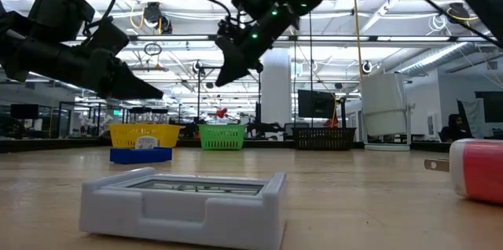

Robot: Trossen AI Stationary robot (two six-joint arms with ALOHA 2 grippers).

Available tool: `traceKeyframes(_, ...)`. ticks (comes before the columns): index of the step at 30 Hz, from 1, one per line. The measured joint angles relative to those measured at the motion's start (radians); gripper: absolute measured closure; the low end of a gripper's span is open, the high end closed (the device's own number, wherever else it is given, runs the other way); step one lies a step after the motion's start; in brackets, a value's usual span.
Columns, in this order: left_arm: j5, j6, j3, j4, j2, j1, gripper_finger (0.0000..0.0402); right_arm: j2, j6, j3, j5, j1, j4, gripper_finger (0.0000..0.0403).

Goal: Pick & Place Office items
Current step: Put the black digital timer into the green bin, then put the blue charger adapter into the black bin

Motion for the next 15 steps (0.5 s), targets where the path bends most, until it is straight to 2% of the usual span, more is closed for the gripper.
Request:
traceKeyframes(2,0.0,-0.003,0.0,-0.008,0.0,0.0,0.0376,-0.067,0.0,-0.132,0.004,0.032,0.081,0.0393)
traceKeyframes(9,0.0,-0.035,0.003,-0.023,0.0,-0.01,0.0376,-0.326,0.0,-0.615,0.111,0.163,0.572,0.0401)
traceKeyframes(15,0.025,-0.122,0.028,-0.042,-0.002,-0.025,0.0376,-0.552,0.003,-0.948,0.232,0.261,0.831,0.0402)
